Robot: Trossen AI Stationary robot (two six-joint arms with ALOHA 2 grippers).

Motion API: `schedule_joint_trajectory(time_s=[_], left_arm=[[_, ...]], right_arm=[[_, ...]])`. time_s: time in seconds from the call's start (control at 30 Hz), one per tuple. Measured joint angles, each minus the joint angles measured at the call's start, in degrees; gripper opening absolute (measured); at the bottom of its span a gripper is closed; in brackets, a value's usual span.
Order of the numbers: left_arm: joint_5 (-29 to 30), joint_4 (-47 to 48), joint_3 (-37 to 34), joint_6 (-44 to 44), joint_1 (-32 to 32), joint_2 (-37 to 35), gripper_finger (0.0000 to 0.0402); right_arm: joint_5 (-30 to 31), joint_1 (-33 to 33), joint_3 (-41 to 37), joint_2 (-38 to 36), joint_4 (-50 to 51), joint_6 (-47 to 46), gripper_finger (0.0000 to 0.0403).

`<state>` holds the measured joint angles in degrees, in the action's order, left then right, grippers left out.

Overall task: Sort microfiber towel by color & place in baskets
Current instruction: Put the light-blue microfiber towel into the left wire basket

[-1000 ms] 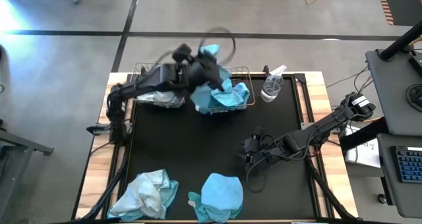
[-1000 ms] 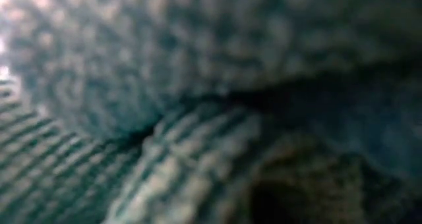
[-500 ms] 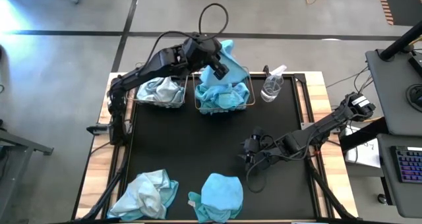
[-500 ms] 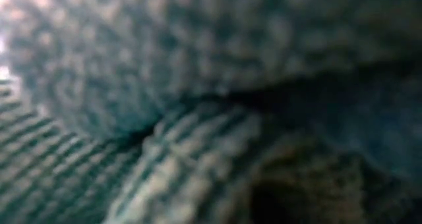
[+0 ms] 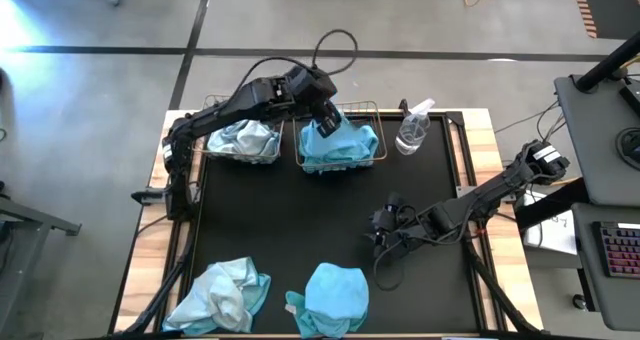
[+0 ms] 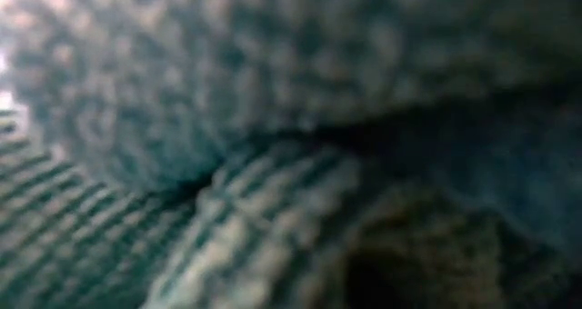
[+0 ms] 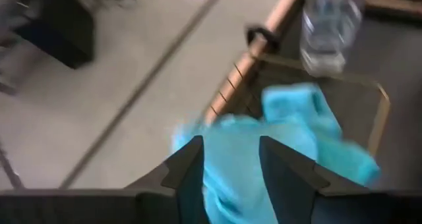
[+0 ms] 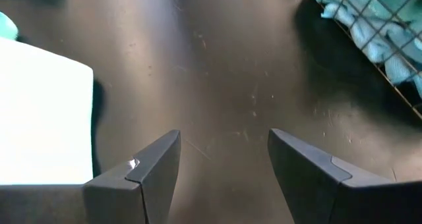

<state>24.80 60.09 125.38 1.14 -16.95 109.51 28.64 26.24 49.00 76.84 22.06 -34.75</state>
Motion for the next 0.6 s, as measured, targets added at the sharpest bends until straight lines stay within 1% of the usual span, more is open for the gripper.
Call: schedule_joint_trajectory(time_s=[0.1,0.2,0.3,0.43,0.6], left_arm=[[-3.7,6.7,0.6,2.2,0.7,0.0,0.0146],[-8.0,15.9,0.4,5.1,2.2,0.0,0.0150],[-9.7,22.7,-1.2,9.5,5.5,-0.1,0.0151],[-9.9,25.4,-5.9,13.2,13.4,-0.8,0.0151],[-10.9,25.5,-11.7,13.5,25.6,-1.6,0.0151]], right_arm=[[0.0,0.0,-0.7,0.0,0.0,-1.1,0.0224],[0.0,0.0,-1.3,0.0,0.0,-1.3,0.0224],[0.0,0.0,-1.7,0.0,0.0,-1.4,0.0224],[0.0,0.0,-2.1,0.0,-0.1,-1.4,0.0224],[0.0,0.0,-2.3,0.0,-0.1,-1.7,0.0224]])
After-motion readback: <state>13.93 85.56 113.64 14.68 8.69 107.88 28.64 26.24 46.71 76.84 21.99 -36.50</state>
